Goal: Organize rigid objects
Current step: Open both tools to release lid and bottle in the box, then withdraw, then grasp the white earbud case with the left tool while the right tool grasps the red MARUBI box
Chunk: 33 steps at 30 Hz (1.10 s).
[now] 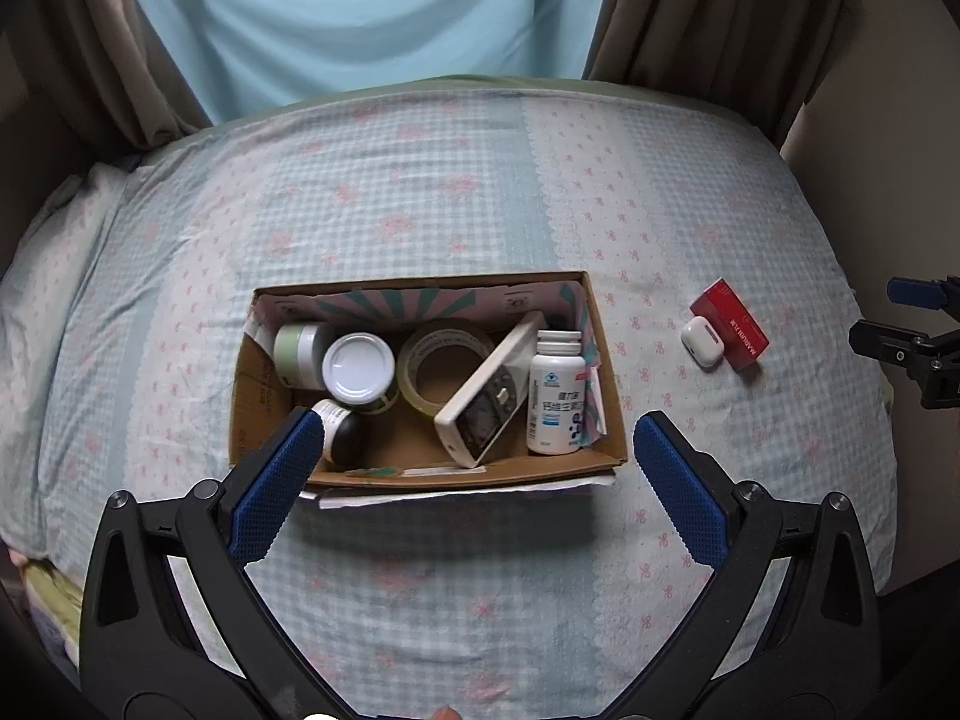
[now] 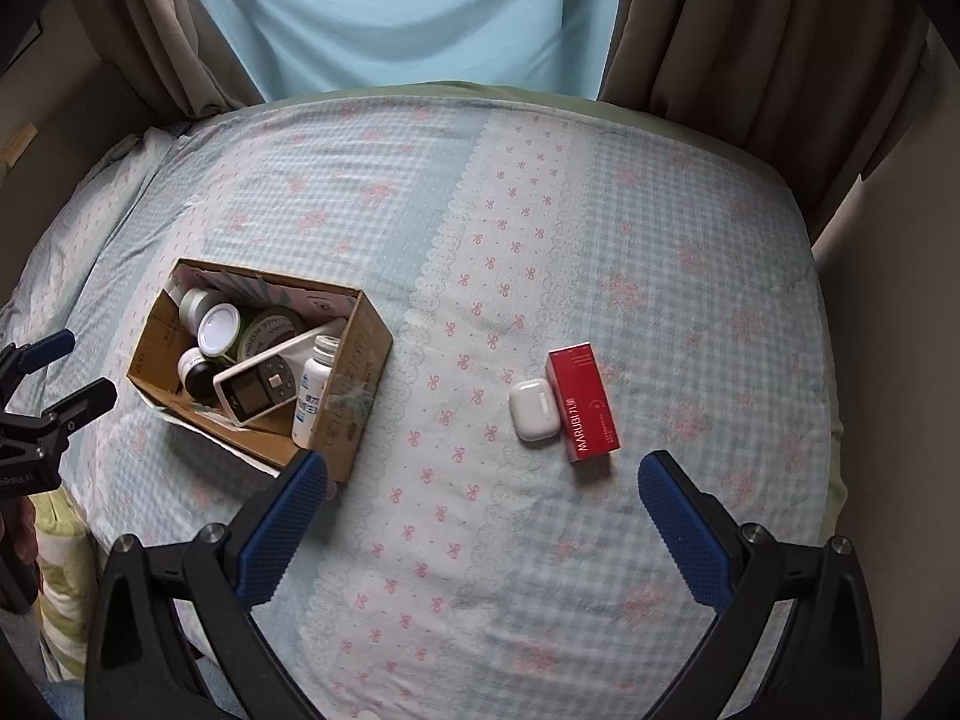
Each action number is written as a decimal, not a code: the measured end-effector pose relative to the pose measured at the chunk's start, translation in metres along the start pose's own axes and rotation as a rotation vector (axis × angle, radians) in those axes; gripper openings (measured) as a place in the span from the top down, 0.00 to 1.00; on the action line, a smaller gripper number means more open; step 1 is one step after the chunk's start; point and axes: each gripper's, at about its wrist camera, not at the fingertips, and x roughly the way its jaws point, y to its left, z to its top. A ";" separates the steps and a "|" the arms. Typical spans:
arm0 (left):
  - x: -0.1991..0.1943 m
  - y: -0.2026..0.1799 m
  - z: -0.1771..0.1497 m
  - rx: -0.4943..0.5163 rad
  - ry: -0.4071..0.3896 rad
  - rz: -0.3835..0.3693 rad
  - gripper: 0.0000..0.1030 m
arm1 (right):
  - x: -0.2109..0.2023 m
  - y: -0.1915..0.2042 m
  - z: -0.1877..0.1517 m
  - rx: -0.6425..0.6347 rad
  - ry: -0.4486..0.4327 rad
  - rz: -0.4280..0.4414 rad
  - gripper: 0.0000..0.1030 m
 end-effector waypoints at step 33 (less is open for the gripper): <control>0.285 -0.253 0.000 0.570 0.338 -0.199 0.07 | 0.229 -0.119 -0.008 -0.085 0.308 0.183 0.27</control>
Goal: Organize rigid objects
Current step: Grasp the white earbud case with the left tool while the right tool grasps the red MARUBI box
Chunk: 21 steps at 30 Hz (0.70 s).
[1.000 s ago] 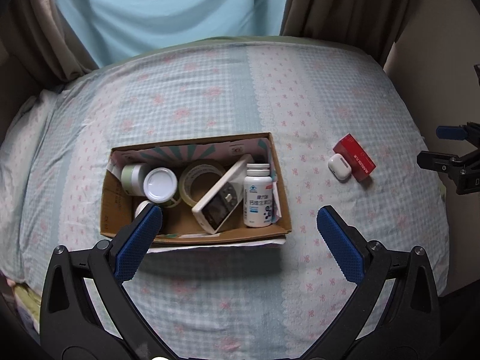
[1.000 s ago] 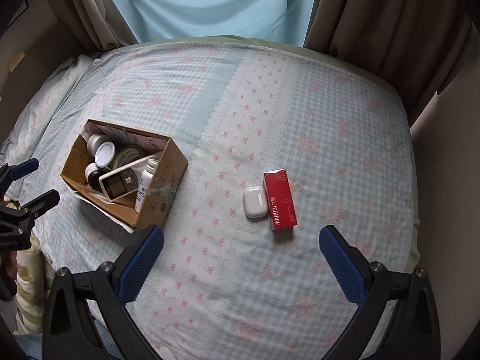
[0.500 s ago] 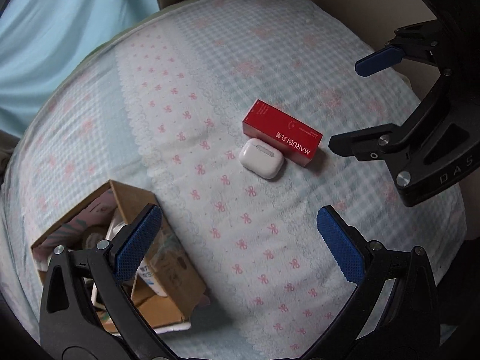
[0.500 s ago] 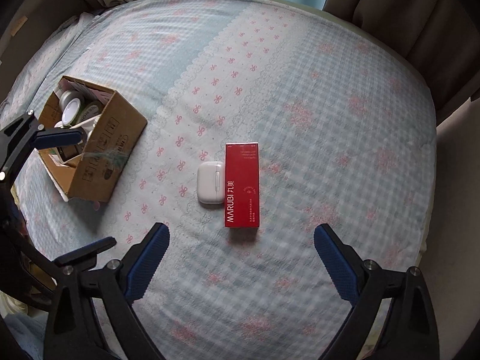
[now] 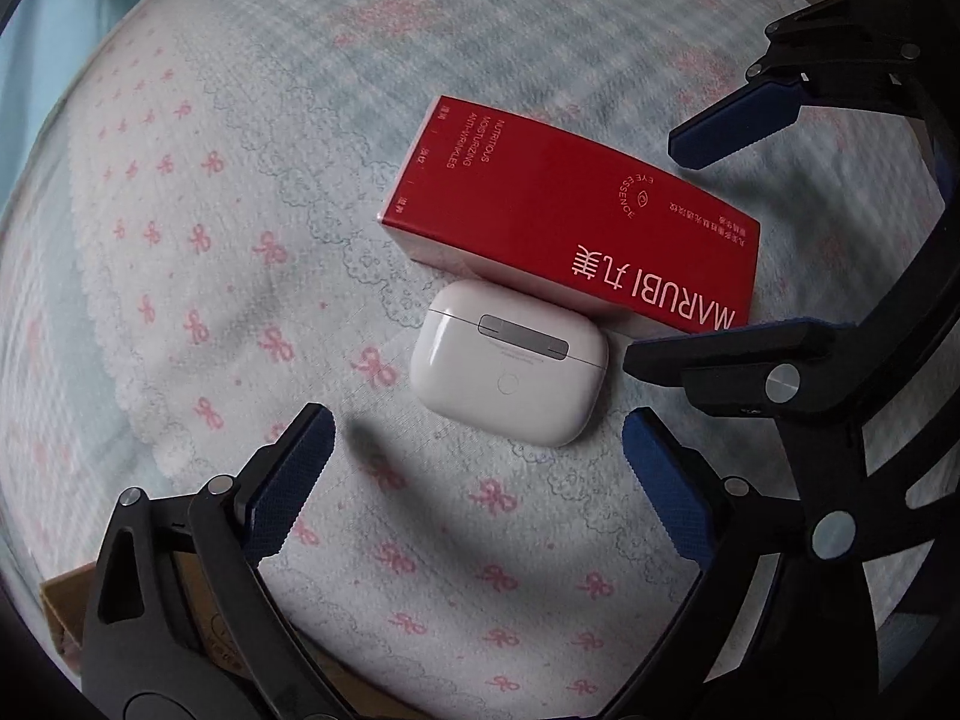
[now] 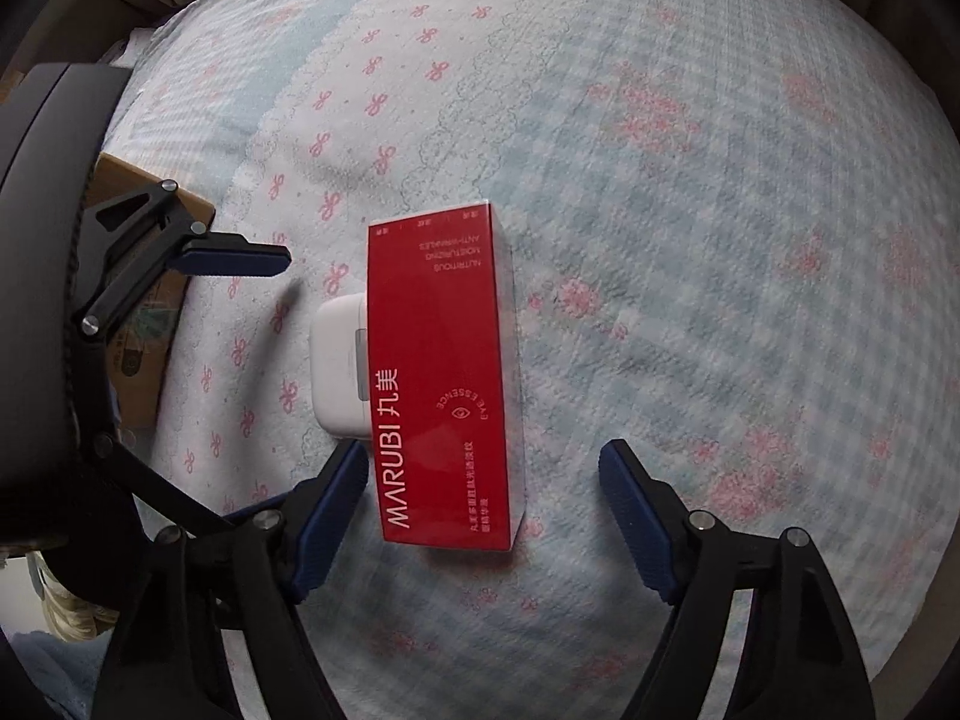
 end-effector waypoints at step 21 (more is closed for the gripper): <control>-0.004 0.016 -0.005 -0.087 -0.104 -0.083 0.42 | 0.001 0.005 0.004 0.005 -0.022 0.054 0.46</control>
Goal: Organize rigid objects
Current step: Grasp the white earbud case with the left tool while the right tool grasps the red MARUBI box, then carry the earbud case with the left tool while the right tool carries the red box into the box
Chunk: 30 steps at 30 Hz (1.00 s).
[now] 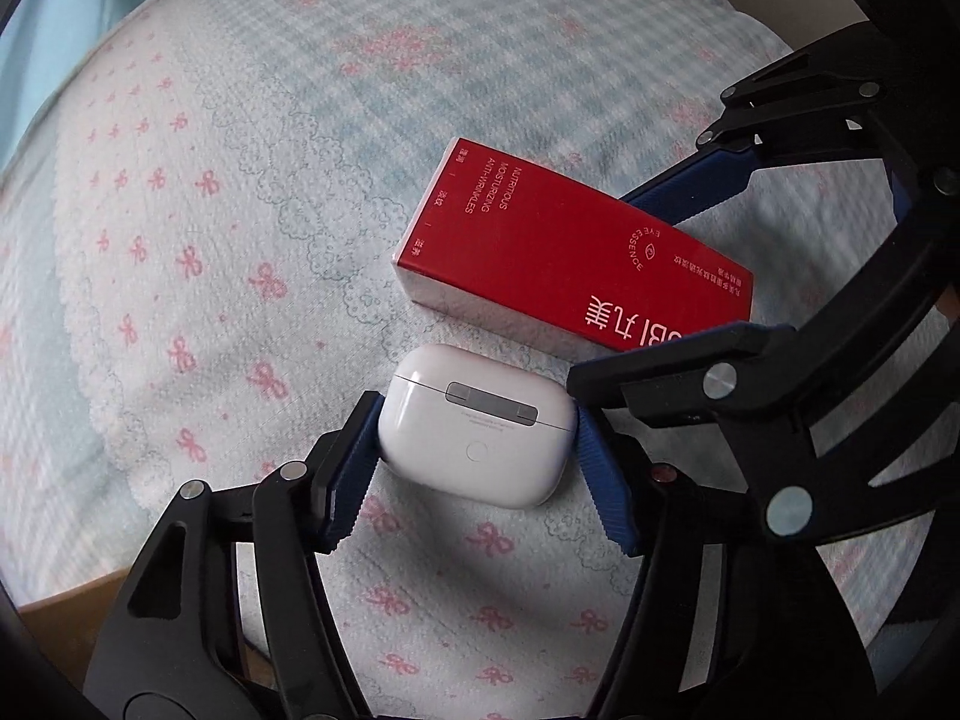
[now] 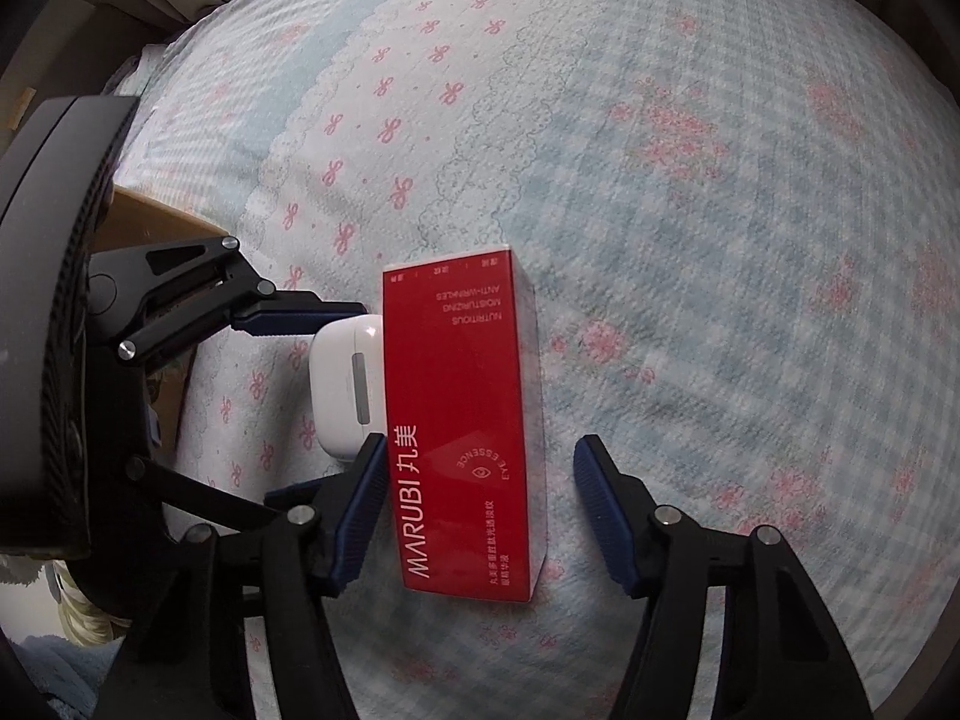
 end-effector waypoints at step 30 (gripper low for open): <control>-0.043 0.040 -0.006 -0.183 -0.008 0.034 0.42 | -0.052 -0.006 -0.016 0.105 -0.091 -0.015 0.62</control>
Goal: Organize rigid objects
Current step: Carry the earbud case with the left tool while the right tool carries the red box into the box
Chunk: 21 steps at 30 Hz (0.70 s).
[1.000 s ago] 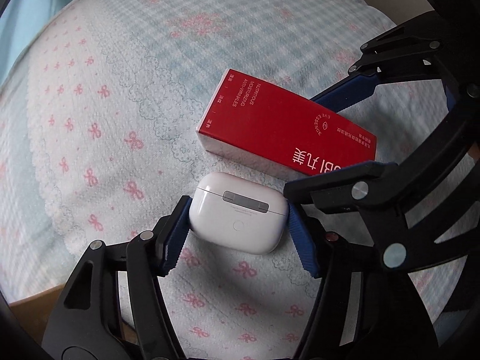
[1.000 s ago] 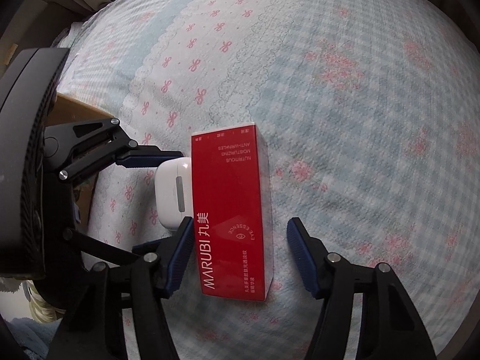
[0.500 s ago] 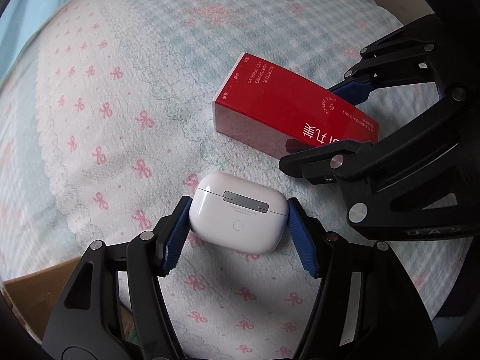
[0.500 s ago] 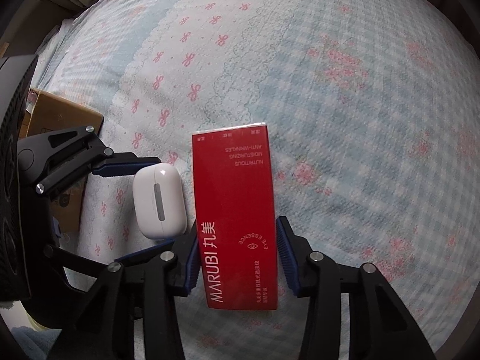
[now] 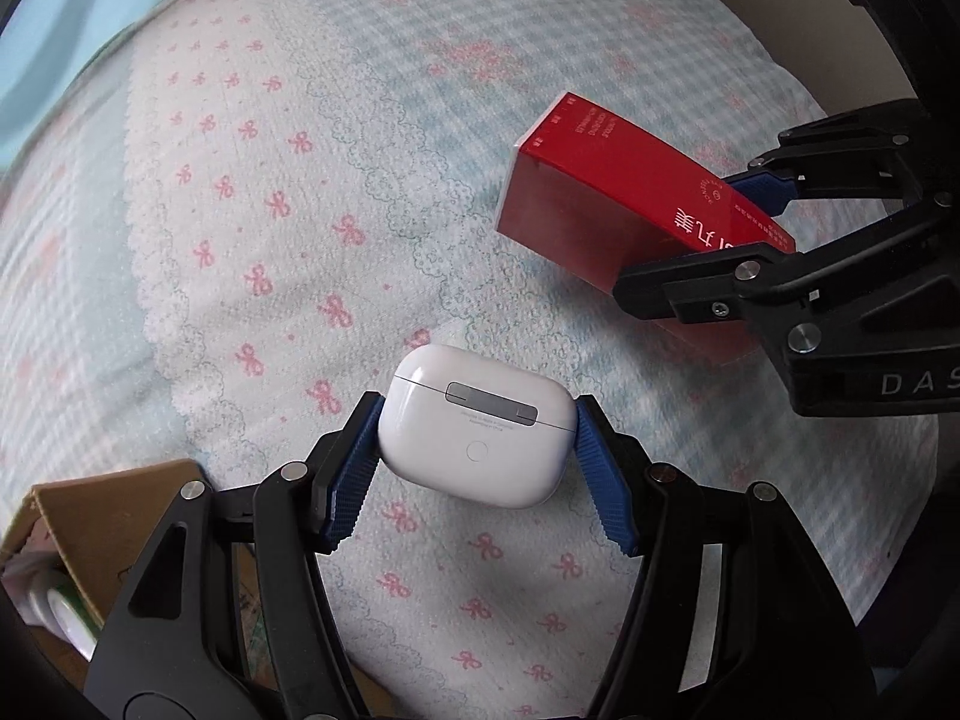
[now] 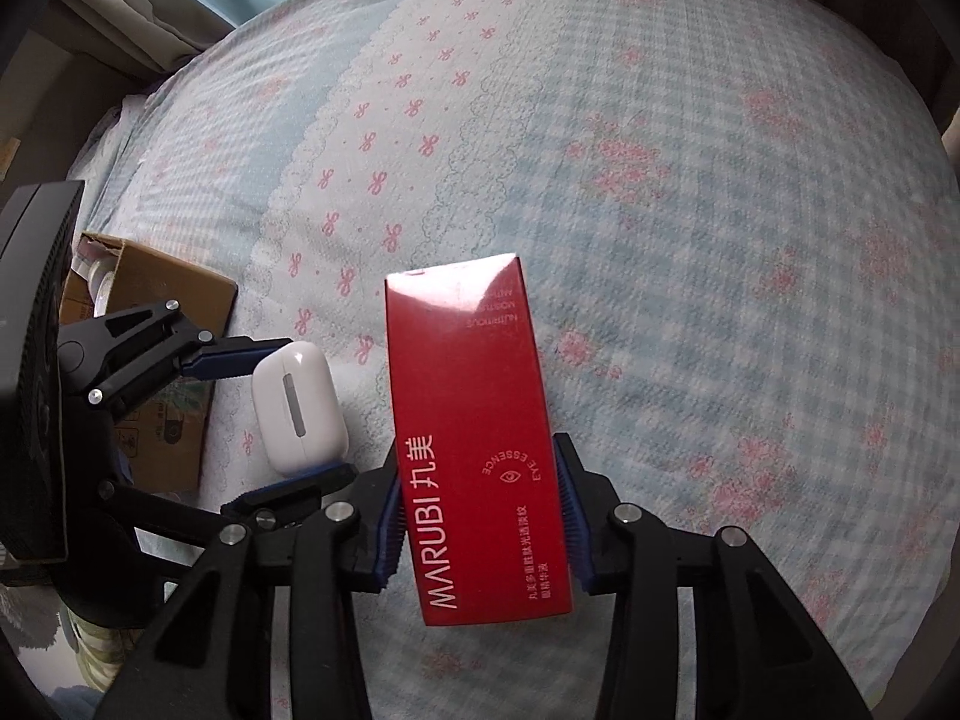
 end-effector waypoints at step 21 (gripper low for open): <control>-0.223 0.026 -0.038 -0.176 -0.225 0.067 0.42 | -0.143 0.097 -0.018 0.039 -0.157 0.033 0.62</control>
